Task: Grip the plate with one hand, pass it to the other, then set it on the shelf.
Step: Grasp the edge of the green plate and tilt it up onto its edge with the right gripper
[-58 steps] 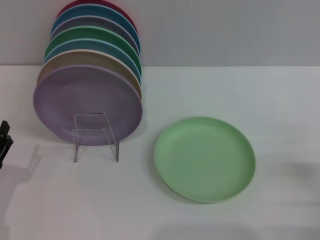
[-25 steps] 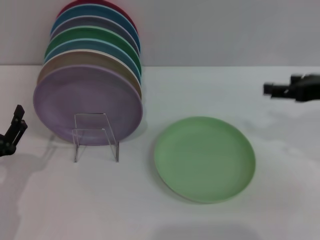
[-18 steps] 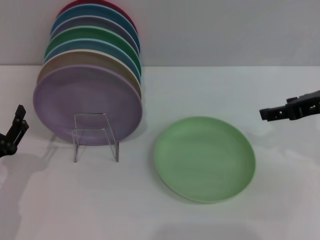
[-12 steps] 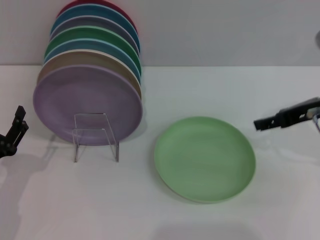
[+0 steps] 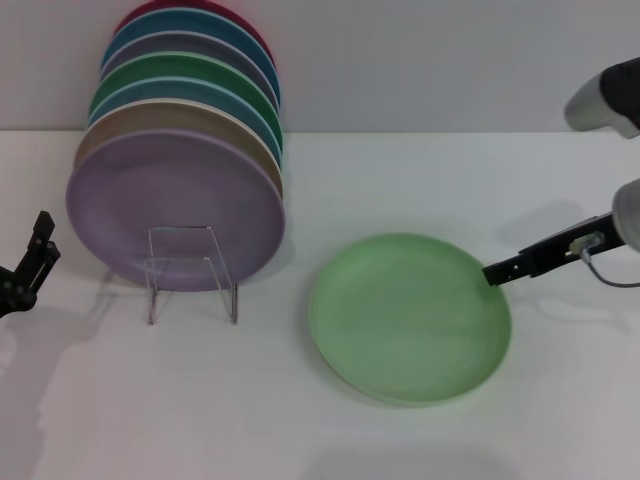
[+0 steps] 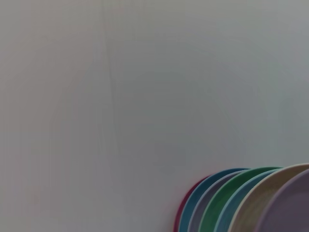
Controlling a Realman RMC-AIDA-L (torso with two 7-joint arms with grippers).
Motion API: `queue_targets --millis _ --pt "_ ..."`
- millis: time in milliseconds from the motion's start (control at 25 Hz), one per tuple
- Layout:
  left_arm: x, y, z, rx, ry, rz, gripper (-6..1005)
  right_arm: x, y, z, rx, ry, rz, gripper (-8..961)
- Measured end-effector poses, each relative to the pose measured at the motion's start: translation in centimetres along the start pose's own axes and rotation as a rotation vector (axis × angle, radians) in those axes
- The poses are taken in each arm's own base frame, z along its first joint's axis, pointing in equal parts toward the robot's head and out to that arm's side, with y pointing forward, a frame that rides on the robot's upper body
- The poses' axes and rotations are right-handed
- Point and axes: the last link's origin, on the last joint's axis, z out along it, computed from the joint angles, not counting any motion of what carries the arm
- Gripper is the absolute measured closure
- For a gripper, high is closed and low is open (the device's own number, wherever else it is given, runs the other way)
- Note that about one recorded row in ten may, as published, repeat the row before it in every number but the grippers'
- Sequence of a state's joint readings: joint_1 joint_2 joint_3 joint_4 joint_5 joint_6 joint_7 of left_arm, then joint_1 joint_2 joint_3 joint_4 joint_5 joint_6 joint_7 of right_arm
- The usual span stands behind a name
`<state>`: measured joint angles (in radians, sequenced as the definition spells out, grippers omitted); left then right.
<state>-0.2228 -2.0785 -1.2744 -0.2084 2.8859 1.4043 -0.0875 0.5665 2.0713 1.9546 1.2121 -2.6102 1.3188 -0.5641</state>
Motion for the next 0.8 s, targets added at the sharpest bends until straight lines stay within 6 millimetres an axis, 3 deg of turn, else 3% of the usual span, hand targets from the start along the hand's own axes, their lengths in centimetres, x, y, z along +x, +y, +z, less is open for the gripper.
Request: queue_targets --millis 800 --pt "-0.2 0.3 0.0 -0.019 -0.015 0.002 227 -0.1 1.5 3.1 -0.014 0.079 -0.066 190"
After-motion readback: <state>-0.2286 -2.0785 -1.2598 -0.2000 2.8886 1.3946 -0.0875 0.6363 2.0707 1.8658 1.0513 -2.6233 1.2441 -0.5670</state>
